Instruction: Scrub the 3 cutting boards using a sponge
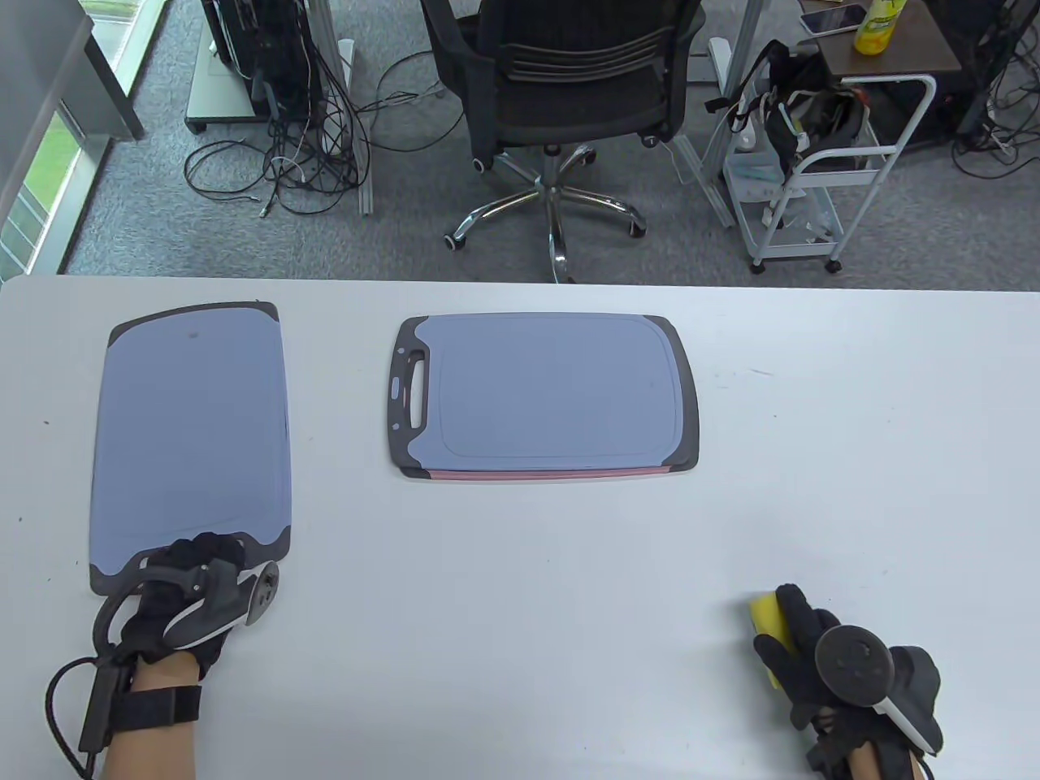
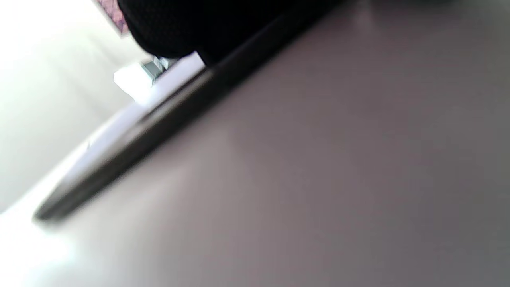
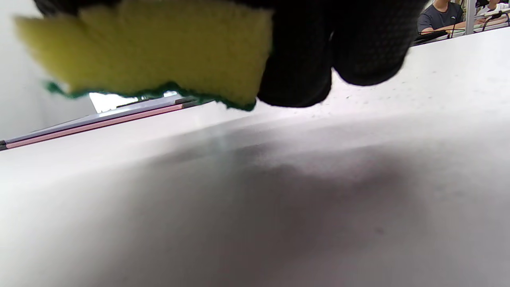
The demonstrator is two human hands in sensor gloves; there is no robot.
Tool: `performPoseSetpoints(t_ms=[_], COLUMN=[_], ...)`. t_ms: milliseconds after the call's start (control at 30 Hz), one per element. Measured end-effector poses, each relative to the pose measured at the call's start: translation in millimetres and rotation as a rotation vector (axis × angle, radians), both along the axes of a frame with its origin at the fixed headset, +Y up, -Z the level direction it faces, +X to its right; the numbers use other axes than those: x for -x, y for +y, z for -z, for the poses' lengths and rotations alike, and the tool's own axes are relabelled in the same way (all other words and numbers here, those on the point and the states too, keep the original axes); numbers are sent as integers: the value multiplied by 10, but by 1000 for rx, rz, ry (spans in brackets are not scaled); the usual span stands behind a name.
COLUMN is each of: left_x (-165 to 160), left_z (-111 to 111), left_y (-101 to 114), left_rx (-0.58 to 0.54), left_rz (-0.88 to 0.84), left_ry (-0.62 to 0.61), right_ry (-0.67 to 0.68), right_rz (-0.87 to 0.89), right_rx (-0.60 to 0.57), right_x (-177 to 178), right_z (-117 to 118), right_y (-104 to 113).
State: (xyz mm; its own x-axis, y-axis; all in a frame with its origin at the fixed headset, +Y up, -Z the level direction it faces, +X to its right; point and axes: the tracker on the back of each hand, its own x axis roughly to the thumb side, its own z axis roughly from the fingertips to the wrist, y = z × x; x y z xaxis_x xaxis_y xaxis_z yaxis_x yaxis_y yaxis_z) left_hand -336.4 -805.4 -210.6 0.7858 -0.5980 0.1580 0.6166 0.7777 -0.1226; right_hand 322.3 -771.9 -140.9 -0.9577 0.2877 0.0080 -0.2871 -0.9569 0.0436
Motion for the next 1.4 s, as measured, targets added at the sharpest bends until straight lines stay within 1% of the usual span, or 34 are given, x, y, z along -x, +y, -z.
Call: performPoseSetpoints(t_ms=[33,67,100,133,167,233,267,300,367,433,467,500,533,600,633,667,700,733,767,800,867,900,967,1033,1067,1200,1233,1267,1300,1367,1400], left_x=[-54,-152,-238,-331,-387,-539,-638,-707,-801,-824,-823,-833,-829,-806,-788,-768,-728,-709,-691,-689,-662,-642,-583,-536,-493,-241,-132,-74,31,170,204], left_z=[10,-9,-22,3,16,49,66,68,67,80,76,63,57,28,9,-2,-37,-52,-76,-92,-161,-182,-259,-334,-382,-520,-562,-585,-625,-690,-712], left_y=[14,41,79,134,166,229,249,257,271,310,315,313,344,396,425,441,466,459,451,446,467,483,491,474,486,603,640,656,671,679,683], left_rx=[-28,-112,-251,-339,-333,-378,-370,-386,-387,-451,-412,-417,-425,-450,-456,-478,-498,-509,-541,-559,-654,-680,-713,-726,-755,-893,-951,-984,-1040,-1108,-1127], left_rz=[4,35,82,87,76,91,122,166,184,164,108,110,96,-64,-237,-352,-522,-622,-739,-760,-737,-766,-959,-1101,-1161,-1356,-1446,-1491,-1591,-1717,-1737], left_ry=[-29,-58,-95,-103,-82,-72,-77,-100,-119,-97,-123,-100,-46,84,171,247,348,380,396,391,330,321,347,360,347,324,336,347,380,423,423], right_ry=[-4,-8,-11,-15,-18,-26,-31,-34,-41,-47,-48,-49,-52,-55,-56,-56,-55,-55,-57,-58,-62,-62,-65,-66,-67,-58,-57,-57,-55,-51,-50], right_rz=[2,4,5,6,6,10,12,14,19,26,28,29,32,34,35,35,34,34,35,36,38,39,44,47,44,46,63,68,74,75,73], right_rx=[-2,-5,-5,-5,-3,0,0,0,-4,-14,-17,-17,-16,-16,-16,-13,-7,-5,-3,-3,-4,-2,8,19,23,7,1,1,6,15,18], right_x=[-6,-15,-20,-29,-33,-41,-43,-45,-50,-57,-61,-62,-67,-68,-68,-67,-63,-62,-58,-57,-52,-50,-52,-53,-52,-47,-46,-45,-44,-38,-36], right_z=[-3,-5,-4,-1,0,1,-2,-4,-9,-17,-19,-20,-21,-22,-20,-19,-17,-17,-22,-25,-41,-43,-35,-21,-14,-7,-10,-10,-8,8,15], right_y=[4,9,10,9,8,5,7,10,20,32,34,35,35,36,35,34,27,25,24,24,21,19,2,-16,-22,10,17,17,13,-1,-7])
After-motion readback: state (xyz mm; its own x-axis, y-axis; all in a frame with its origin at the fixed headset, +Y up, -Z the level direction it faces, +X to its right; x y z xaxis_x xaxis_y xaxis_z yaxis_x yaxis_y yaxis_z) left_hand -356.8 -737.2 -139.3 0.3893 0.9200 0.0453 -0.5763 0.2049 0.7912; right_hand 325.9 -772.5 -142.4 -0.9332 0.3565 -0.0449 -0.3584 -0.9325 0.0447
